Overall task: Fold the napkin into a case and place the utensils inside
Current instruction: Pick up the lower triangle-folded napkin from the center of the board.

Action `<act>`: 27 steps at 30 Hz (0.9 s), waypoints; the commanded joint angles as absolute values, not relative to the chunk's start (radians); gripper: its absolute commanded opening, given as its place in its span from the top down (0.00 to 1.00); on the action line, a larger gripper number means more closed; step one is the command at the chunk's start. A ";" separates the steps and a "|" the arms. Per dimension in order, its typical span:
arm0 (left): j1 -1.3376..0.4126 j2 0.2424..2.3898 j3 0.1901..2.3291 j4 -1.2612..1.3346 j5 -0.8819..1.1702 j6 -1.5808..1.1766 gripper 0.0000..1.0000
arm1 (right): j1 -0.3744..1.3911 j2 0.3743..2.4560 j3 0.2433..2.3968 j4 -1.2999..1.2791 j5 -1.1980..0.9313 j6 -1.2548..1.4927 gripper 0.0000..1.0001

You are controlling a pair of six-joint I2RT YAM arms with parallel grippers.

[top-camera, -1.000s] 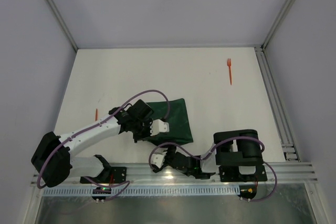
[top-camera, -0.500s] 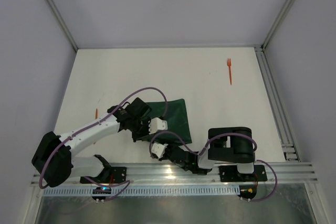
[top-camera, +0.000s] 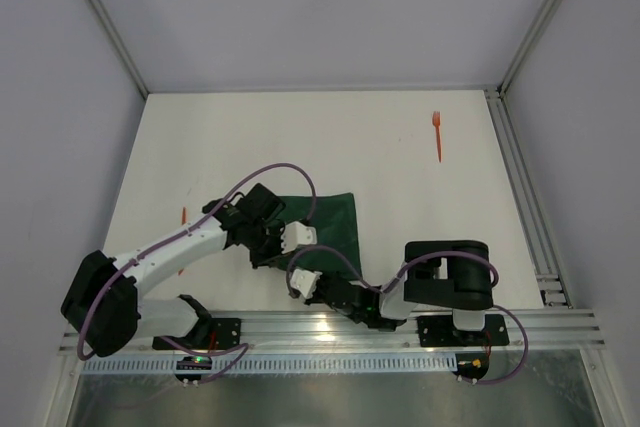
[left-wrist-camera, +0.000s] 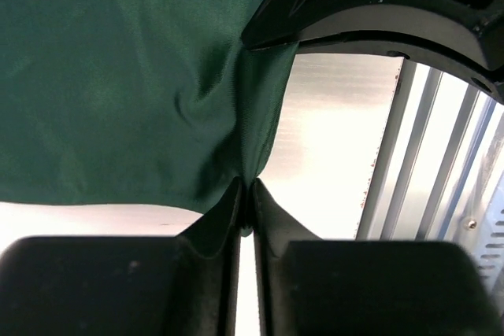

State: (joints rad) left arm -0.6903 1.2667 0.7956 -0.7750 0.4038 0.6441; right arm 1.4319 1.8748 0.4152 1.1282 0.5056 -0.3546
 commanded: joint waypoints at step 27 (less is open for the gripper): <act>-0.502 1.178 0.838 -0.818 0.503 0.555 0.31 | 1.121 1.740 0.541 0.588 -0.190 -0.114 0.96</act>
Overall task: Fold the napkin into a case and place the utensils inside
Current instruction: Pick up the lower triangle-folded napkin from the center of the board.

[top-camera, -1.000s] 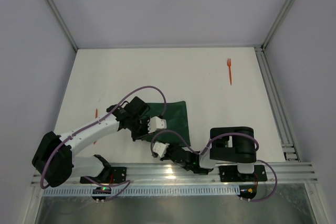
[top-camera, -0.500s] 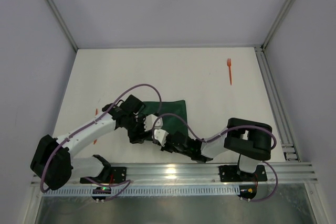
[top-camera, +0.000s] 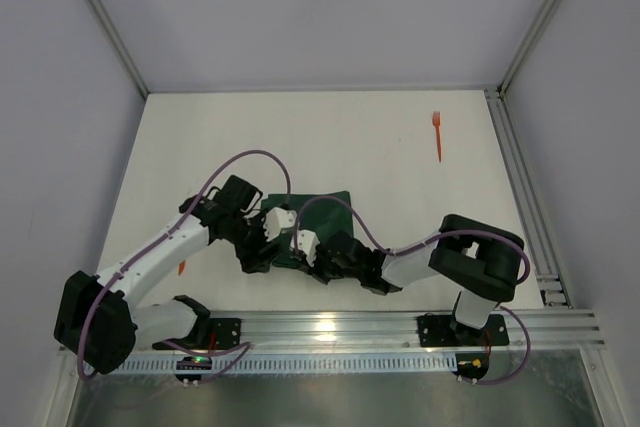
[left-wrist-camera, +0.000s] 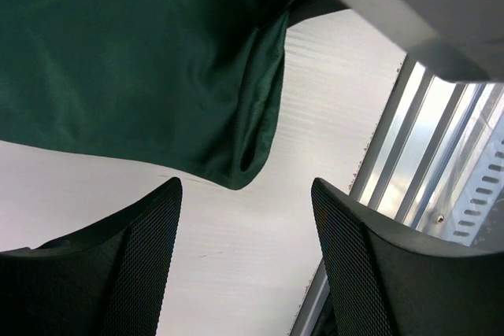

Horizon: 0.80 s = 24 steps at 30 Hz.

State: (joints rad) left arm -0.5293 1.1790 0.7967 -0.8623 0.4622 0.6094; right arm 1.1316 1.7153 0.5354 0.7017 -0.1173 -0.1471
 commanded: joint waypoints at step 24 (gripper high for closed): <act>-0.376 1.212 0.824 -0.712 0.494 0.524 0.29 | 1.003 1.778 0.670 0.454 -0.400 -0.057 0.96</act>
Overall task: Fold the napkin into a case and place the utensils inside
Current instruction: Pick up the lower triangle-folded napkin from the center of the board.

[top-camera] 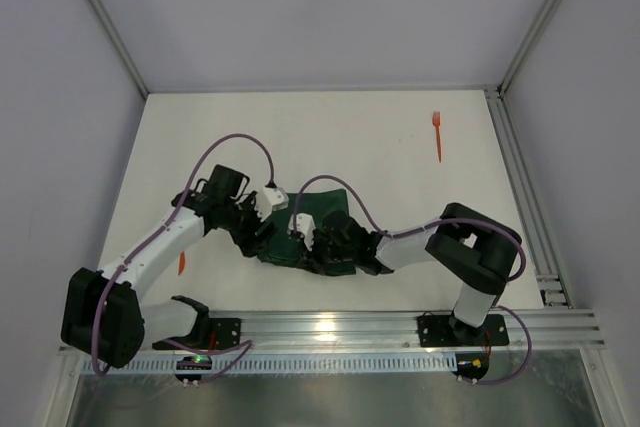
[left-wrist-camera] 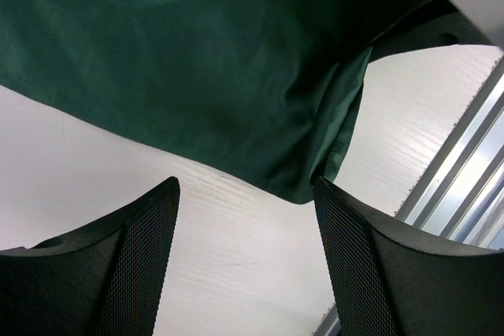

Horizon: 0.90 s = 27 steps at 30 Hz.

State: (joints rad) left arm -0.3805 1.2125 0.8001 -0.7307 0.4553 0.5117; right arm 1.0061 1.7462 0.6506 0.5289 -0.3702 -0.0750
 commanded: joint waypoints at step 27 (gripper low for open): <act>-0.399 1.279 0.661 -0.491 0.649 0.670 0.35 | 0.907 1.835 0.782 0.410 -0.592 0.069 0.96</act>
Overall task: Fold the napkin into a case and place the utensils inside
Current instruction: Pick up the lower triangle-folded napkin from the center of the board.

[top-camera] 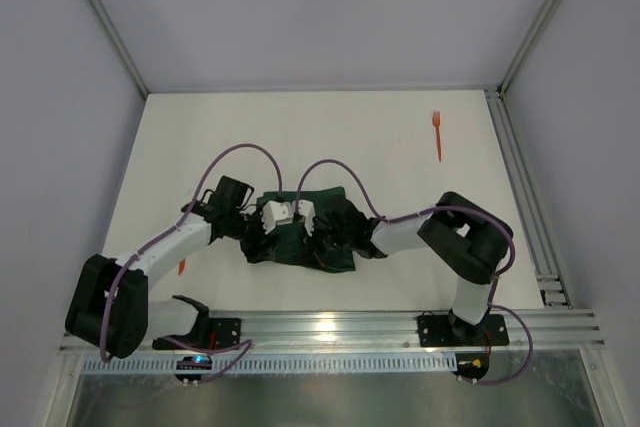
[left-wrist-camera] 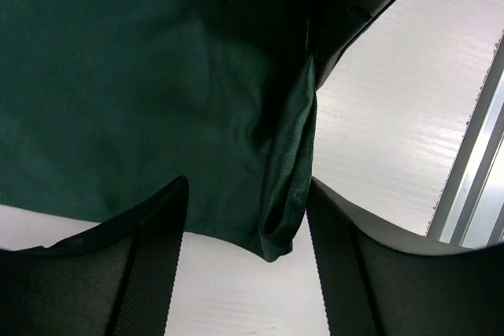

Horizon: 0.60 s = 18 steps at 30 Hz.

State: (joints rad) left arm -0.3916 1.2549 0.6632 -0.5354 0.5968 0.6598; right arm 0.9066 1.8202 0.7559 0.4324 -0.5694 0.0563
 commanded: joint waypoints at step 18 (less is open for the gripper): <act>-0.405 1.332 0.719 -0.615 0.726 0.689 1.00 | 0.890 1.783 0.795 0.370 -0.632 0.081 0.64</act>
